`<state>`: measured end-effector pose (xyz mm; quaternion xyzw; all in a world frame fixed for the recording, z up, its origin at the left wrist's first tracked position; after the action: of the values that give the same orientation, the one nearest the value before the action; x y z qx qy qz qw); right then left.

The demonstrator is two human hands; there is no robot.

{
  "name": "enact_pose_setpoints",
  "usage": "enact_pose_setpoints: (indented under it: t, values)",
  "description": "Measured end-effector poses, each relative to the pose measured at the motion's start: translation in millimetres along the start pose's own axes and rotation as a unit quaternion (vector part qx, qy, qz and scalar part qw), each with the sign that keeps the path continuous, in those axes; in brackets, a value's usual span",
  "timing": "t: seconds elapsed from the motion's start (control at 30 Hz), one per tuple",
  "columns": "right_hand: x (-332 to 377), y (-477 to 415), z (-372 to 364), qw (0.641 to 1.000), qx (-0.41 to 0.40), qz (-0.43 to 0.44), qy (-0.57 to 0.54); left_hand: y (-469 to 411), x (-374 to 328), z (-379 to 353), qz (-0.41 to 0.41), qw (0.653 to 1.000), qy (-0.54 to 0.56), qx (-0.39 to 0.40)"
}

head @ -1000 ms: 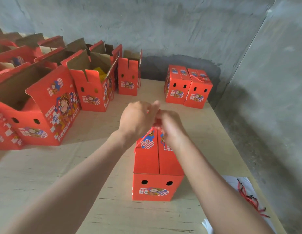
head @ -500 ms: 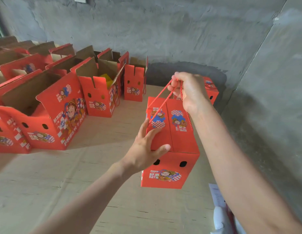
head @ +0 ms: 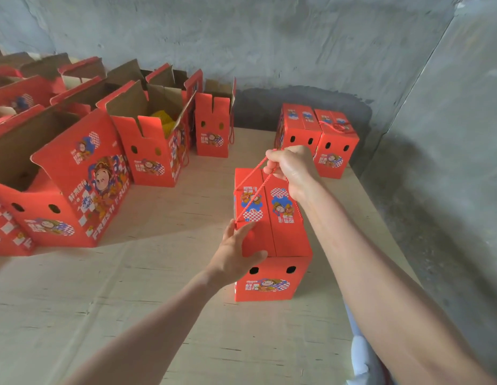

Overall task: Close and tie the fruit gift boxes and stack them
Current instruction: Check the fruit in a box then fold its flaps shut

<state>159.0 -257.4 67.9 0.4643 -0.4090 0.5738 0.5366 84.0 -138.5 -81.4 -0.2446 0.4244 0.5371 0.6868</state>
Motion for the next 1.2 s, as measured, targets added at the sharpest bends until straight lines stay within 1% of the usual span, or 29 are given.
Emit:
enact_pose_setpoints:
  t: [0.07, 0.13, 0.2, 0.23, 0.27, 0.3, 0.33, 0.37, 0.4, 0.47, 0.5, 0.53, 0.57, 0.6, 0.63, 0.67, 0.73, 0.77, 0.8, 0.87, 0.93, 1.0, 1.03, 1.07, 1.13, 1.2]
  values:
    - [-0.5, -2.3, 0.0, 1.0, -0.01, 0.001, -0.016, -4.2, -0.6, -1.0, -0.013, 1.0, -0.001, -0.012]
    - [-2.9, -3.9, 2.8, 1.0, -0.025, 0.005, -0.002, -7.8, -1.0, -0.8, -0.019, 1.0, 0.004, -0.015]
    - [-6.1, -1.0, 6.7, 0.999, -0.017, 0.02, 0.047, -11.2, 0.8, -0.7, -0.022, 0.999, 0.013, -0.02]
    - [-11.5, 3.0, 8.3, 0.994, -0.003, 0.032, 0.104, -12.1, 1.2, -0.3, -0.024, 0.999, 0.02, -0.023]
    - [-21.1, 9.9, 9.0, 0.977, 0.005, 0.046, 0.209, -12.2, 1.1, 0.3, -0.024, 0.999, 0.029, -0.024]
    - [-36.1, 18.7, 7.9, 0.94, 0.002, 0.054, 0.337, -12.5, 1.0, 1.5, -0.026, 0.999, 0.039, -0.024]
    - [-55.5, 30.6, 5.1, 0.889, 0.004, 0.05, 0.455, -13.1, 0.2, 2.6, -0.033, 0.998, 0.047, -0.022]
    - [-77.3, 43.2, 1.3, 0.852, 0.013, 0.033, 0.523, -14.5, -0.3, 4.8, -0.042, 0.998, 0.05, -0.02]
    - [-96.1, 56.7, -2.4, 0.834, 0.034, 0.009, 0.551, -17.0, -0.9, 8.1, -0.05, 0.997, 0.053, -0.022]
    - [-123.5, 80.2, -10.3, 0.814, 0.064, 0.012, 0.577, -25.0, -0.7, 16.9, -0.048, 0.996, 0.077, -0.01]
    - [-130.5, 86.7, -13.4, 0.795, 0.054, 0.031, 0.604, -28.9, 0.2, 21.3, -0.049, 0.993, 0.106, 0.004]
    - [-136.9, 89.6, -16.8, 0.783, 0.029, 0.054, 0.619, -32.2, 0.1, 24.3, -0.051, 0.988, 0.142, 0.016]
    - [-141.7, 92.0, -20.7, 0.787, -0.007, 0.064, 0.613, -34.4, 0.2, 24.9, -0.047, 0.985, 0.167, 0.021]
    - [-145.3, 93.5, -25.2, 0.805, -0.038, 0.068, 0.589, -35.7, 1.2, 23.2, -0.037, 0.984, 0.175, 0.01]
    - [-145.6, 95.9, -30.6, 0.82, -0.048, 0.066, 0.566, -35.3, 3.4, 19.0, -0.024, 0.987, 0.158, -0.024]
    - [-149.1, 97.4, -37.2, 0.829, -0.049, 0.073, 0.552, -32.5, 6.7, 13.0, -0.013, 0.988, 0.131, -0.078]
    - [-157.5, 97.0, -46.6, 0.826, -0.045, 0.077, 0.556, -22.3, 12.5, 0.3, -0.027, 0.977, 0.085, -0.194]
    - [-159.6, 93.8, -49.1, 0.822, -0.051, 0.076, 0.562, -18.9, 14.0, -5.0, -0.04, 0.971, 0.079, -0.221]
    - [-163.6, 88.3, -50.5, 0.818, -0.063, 0.078, 0.567, -18.4, 14.9, -8.4, -0.046, 0.969, 0.081, -0.229]
    - [-165.5, 74.4, -51.8, 0.819, -0.07, 0.069, 0.565, -26.2, 16.9, -7.3, -0.046, 0.97, 0.096, -0.22]
    - [-164.7, 53.7, -50.5, 0.819, -0.068, 0.052, 0.567, -42.3, 14.4, 3.3, -0.034, 0.97, 0.136, -0.201]
    - [-161.6, 29.7, -46.0, 0.821, -0.071, 0.026, 0.566, -59.5, 9.2, 15.1, -0.009, 0.971, 0.179, -0.16]
    - [-158.4, 16.8, -43.7, 0.818, -0.067, 0.029, 0.571, -67.8, 8.5, 19.0, 0.0, 0.976, 0.163, -0.143]
    - [-158.1, 2.5, -41.5, 0.817, -0.058, 0.035, 0.573, -75.1, 8.2, 21.3, 0.003, 0.983, 0.118, -0.138]
    - [-162.5, -29.5, -38.2, 0.825, -0.005, 0.014, 0.565, -88.5, 7.9, 21.2, -0.027, 0.989, 0.004, -0.148]
    - [-167.5, -62.8, -32.1, 0.824, 0.046, 0.002, 0.565, -104.5, 8.1, 18.6, -0.05, 0.986, -0.1, -0.123]
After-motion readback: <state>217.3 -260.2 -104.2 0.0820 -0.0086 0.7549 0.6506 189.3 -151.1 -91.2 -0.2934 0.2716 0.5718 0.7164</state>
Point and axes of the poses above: each hand's wrist, its own y-axis away from the middle knuckle, its own z-axis out of the back of the hand, x = y × z, the point moved 1 cm from there along -y, towards the middle knuckle, and after that the axes turned 11 degrees about x, right-handed, at the moved point
